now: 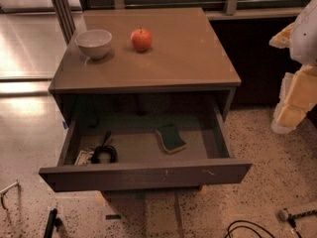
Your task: Pick sponge from top drawer and place on counter
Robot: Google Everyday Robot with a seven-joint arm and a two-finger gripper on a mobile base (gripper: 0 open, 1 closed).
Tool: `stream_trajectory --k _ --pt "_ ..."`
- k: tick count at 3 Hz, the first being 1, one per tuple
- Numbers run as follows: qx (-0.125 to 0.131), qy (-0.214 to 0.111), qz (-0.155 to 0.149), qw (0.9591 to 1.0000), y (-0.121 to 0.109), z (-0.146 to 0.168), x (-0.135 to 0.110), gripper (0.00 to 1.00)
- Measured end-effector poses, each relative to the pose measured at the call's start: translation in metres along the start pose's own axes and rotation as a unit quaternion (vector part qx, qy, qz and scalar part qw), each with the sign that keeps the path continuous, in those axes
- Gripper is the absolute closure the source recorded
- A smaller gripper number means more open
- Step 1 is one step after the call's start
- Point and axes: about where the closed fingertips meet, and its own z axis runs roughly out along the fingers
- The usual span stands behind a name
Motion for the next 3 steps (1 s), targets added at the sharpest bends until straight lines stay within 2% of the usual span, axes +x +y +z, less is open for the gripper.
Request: stream_trajectory --k 1,2,3 --pt "0.000 0.000 0.000 1.0000 0.000 0.000 0.000 0.00" --pt "0.000 0.000 0.000 1.0000 0.000 0.000 0.000 0.19" --pt "0.012 -0.023 0.000 0.9997 -0.006 0.011 -0.010 0.42"
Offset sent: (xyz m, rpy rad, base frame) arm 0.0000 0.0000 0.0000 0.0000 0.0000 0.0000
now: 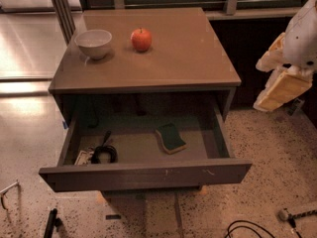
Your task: Pick sponge from top drawer and place on counter
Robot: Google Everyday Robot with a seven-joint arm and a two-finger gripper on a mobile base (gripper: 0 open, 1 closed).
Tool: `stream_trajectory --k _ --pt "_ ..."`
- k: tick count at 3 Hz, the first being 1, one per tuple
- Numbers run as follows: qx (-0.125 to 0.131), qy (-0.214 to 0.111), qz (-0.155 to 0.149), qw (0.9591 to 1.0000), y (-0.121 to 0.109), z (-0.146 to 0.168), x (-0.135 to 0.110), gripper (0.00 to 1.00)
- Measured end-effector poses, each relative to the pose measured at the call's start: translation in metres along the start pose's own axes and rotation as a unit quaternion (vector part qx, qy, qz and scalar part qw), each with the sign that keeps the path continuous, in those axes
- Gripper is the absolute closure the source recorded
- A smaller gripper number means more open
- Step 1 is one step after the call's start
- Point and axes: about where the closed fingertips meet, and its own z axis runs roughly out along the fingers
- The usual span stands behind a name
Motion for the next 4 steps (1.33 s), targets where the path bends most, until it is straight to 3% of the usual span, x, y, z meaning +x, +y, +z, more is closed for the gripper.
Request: stream_trajectory --k 2,3,4 --pt "0.004 -0.081 -0.017 0.9965 -0.019 0.078 -0.050 0.89" --pt "0.010 -0.090 -0.017 0.9958 -0.025 0.084 -0.055 1.00" --pt "0.010 -0.090 -0.017 0.9958 -0.025 0.084 -0.055 1.00"
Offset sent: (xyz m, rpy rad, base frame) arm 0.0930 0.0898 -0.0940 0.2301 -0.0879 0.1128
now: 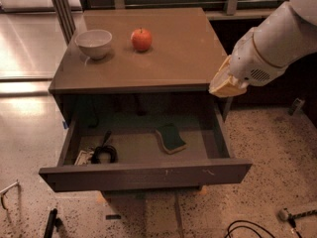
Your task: Pick sponge from top drawer and place on counter
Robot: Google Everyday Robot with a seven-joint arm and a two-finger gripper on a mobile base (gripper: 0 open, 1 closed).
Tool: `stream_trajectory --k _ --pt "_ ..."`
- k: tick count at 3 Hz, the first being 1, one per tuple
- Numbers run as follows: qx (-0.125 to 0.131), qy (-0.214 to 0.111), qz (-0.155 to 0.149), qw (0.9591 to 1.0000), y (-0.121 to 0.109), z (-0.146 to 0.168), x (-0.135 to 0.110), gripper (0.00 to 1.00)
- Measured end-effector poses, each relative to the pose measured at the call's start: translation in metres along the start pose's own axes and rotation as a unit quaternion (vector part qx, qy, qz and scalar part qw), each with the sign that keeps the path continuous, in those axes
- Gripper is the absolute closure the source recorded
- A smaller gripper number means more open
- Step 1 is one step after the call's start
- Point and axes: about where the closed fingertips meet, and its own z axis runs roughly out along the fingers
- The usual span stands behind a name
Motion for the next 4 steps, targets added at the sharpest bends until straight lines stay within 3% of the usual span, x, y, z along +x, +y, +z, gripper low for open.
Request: stream_trajectory --k 1,2,4 --pt "-0.006 0.009 0.002 0.9999 0.003 0.011 0.009 1.00" --pt "-0.022 -0.001 -0.002 0.9998 0.013 0.054 0.014 1.00" --pt "-0.057 -0.057 0.007 0.9967 0.036 0.164 0.008 1.00"
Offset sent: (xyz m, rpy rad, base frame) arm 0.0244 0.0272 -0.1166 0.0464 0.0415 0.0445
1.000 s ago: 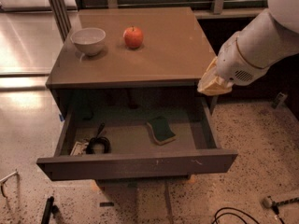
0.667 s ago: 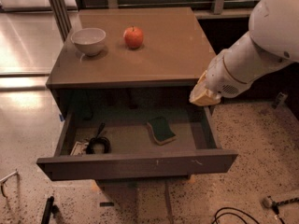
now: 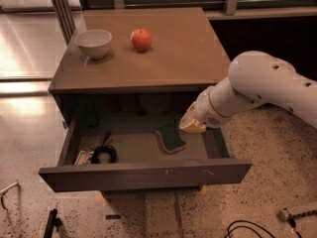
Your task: Pick sponge from top drawer and place on counter
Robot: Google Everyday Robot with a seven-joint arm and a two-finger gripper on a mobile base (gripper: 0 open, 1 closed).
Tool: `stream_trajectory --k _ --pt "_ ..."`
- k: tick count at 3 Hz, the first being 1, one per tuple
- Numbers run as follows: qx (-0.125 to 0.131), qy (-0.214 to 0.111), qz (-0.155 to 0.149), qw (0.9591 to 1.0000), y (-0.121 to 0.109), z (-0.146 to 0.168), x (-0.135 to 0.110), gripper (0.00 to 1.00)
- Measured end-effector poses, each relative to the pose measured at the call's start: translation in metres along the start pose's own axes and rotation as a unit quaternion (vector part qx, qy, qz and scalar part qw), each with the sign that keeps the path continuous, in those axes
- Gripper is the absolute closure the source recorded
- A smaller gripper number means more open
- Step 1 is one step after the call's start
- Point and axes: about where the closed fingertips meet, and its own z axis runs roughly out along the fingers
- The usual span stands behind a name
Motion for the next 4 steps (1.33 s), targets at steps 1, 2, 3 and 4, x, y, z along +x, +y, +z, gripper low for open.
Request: stream_trajectory --k 1,2,3,4 --pt "-0.001 -0.001 0.001 1.0000 0.001 0.003 0.001 1.00" --pt "-0.006 -0.005 0.006 0.9999 0.004 0.016 0.007 1.00" --pt "-0.014 -0.026 0.003 0.9996 0.004 0.044 0.003 0.81" --pt "-0.019 -0.046 0.002 0.9988 -0.001 0.069 0.000 0.58"
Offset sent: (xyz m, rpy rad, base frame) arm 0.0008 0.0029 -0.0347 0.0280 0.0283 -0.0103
